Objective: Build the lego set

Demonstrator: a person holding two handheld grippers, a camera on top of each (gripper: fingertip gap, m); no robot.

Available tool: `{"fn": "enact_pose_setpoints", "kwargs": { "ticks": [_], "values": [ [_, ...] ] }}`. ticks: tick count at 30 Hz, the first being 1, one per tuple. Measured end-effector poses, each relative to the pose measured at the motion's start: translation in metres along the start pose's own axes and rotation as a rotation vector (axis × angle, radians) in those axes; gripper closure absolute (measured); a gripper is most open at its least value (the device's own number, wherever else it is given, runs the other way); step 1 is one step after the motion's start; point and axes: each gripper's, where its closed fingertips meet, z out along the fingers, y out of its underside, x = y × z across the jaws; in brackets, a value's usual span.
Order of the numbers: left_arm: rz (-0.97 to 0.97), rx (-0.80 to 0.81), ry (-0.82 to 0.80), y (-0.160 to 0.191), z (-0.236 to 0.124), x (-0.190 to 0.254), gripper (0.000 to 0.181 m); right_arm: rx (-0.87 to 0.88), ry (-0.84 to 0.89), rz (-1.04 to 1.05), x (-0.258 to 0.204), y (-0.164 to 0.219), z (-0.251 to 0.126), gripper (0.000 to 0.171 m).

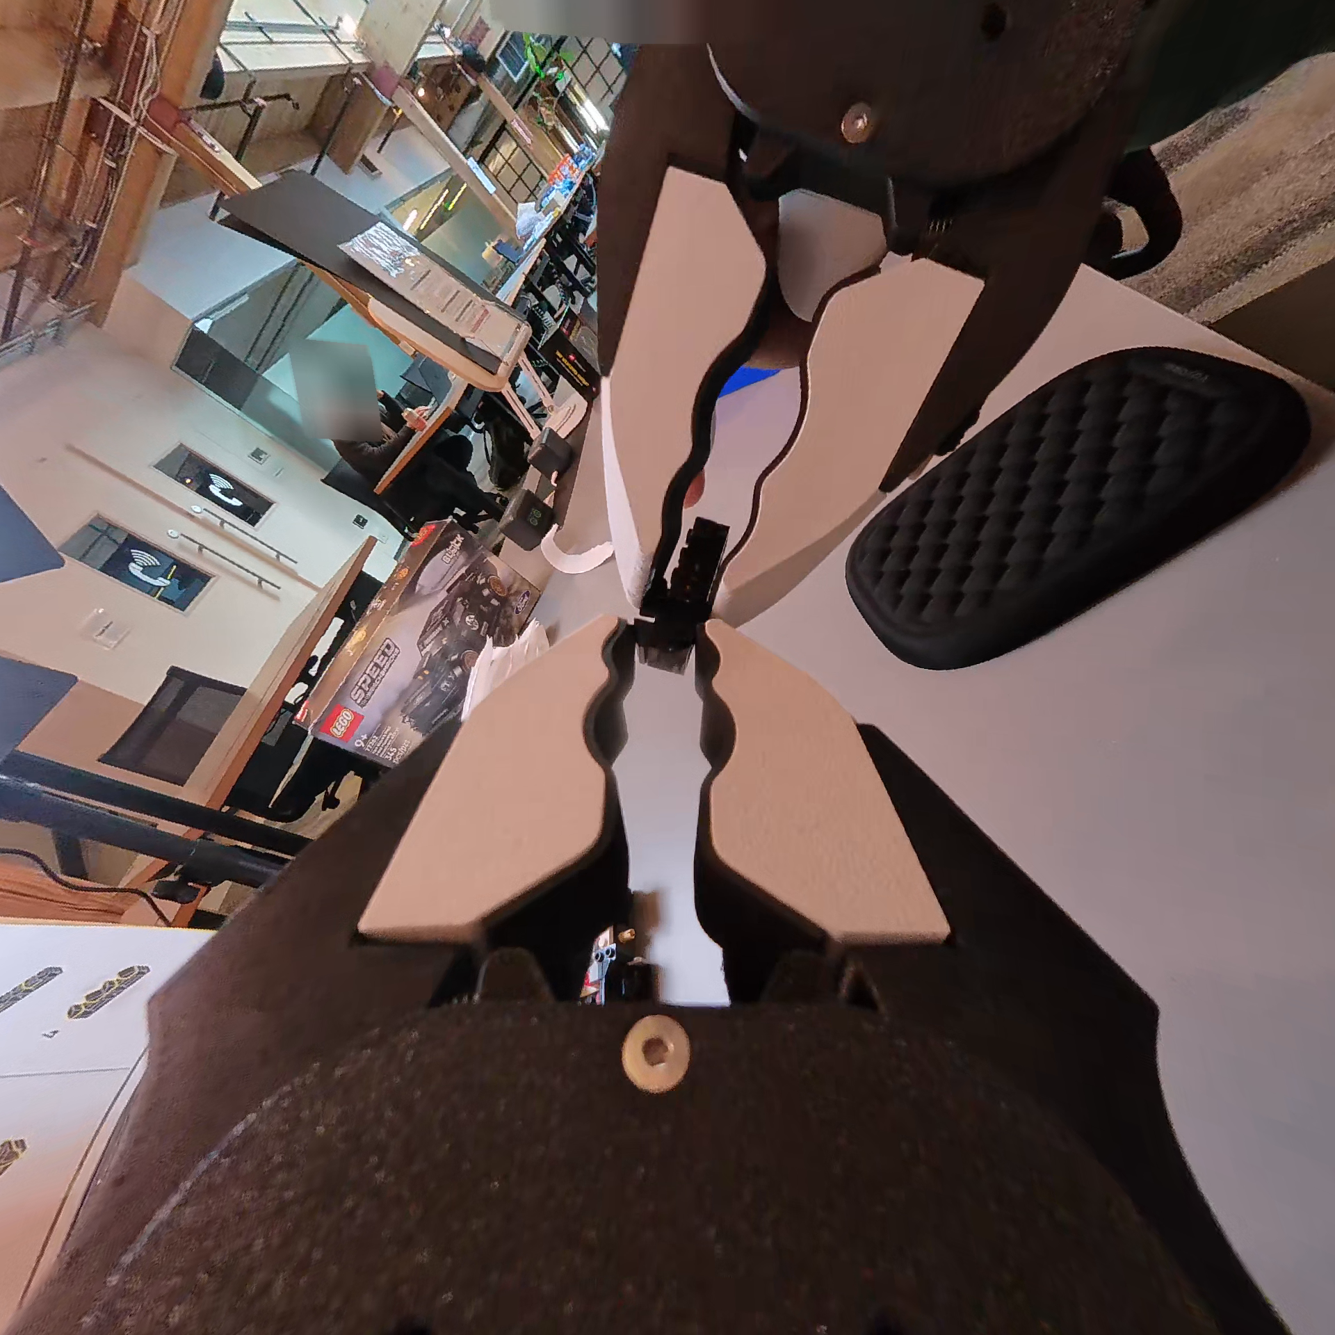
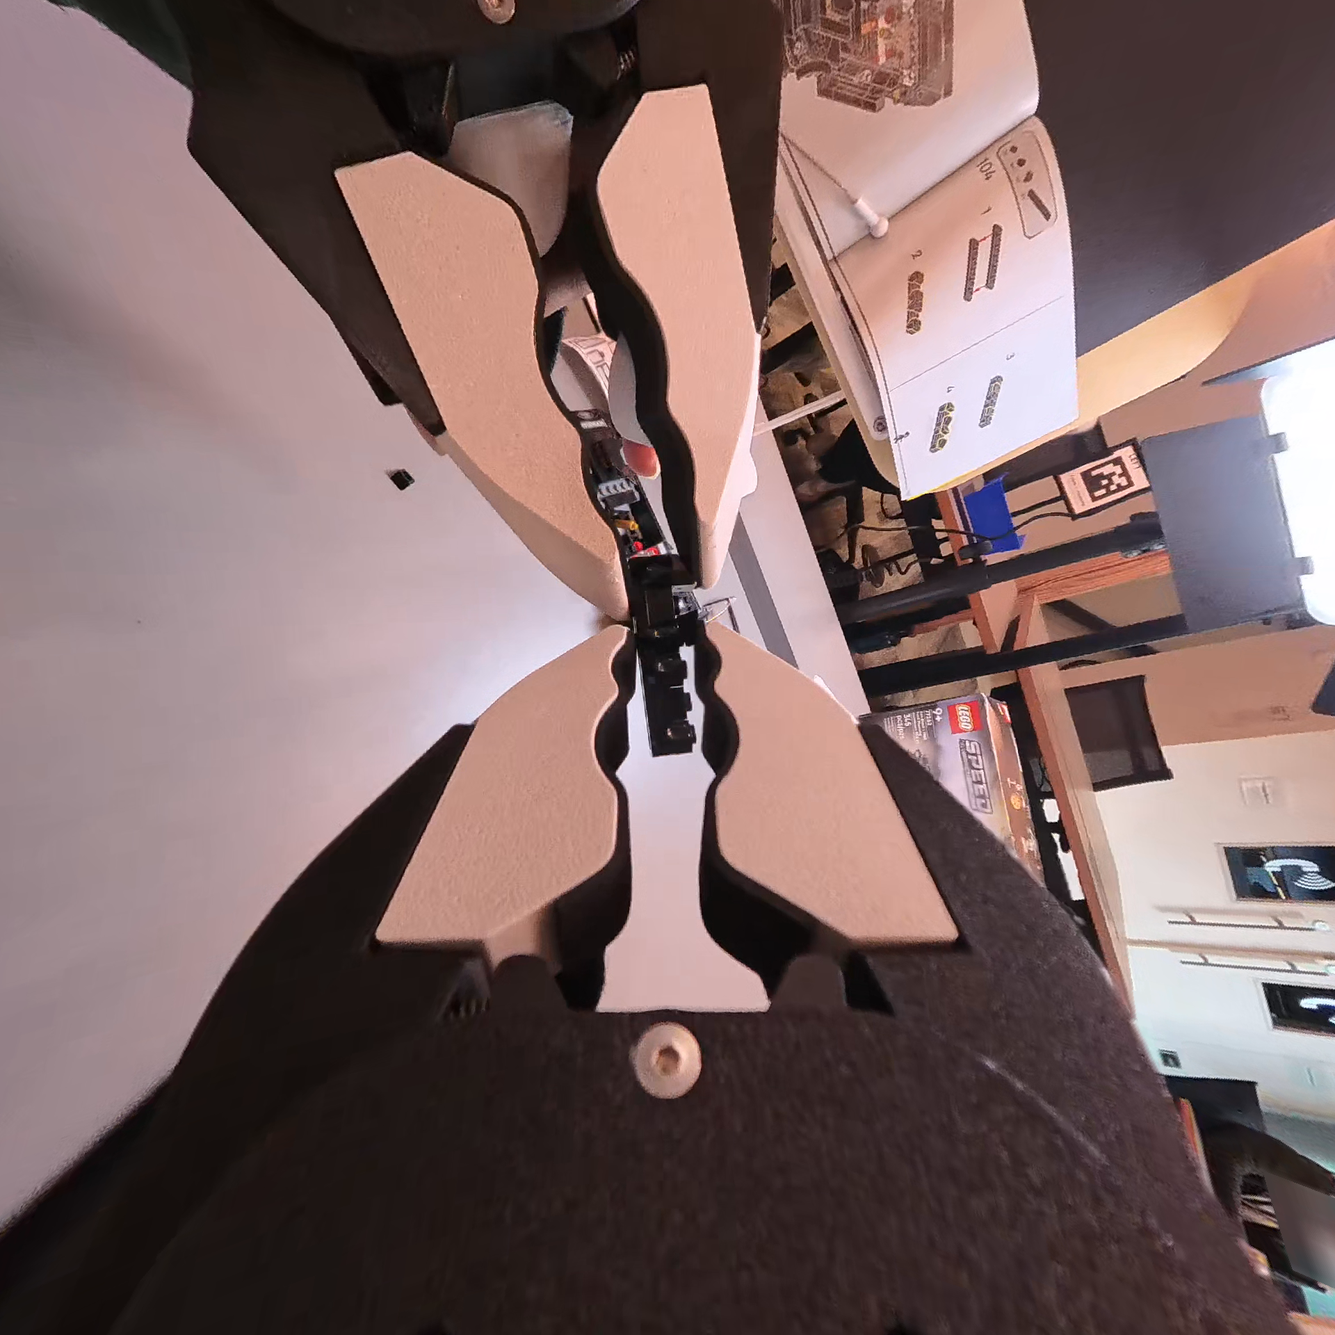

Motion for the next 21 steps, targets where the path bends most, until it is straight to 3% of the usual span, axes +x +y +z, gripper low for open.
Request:
{"fn": "enact_pose_setpoints", "kwargs": {
  "ticks": [14,21],
  "values": [
    [-0.004,0.016,0.015,-0.009,-0.005,0.000,0.165,0.089,-0.116,0.167,-0.002,-0.006,-0.005,0.157],
    [0.025,0.021,0.015,-0.009,-0.006,0.001,0.165,0.141,-0.114,0.080,-0.003,-0.007,-0.006,0.156]
  ]
}}
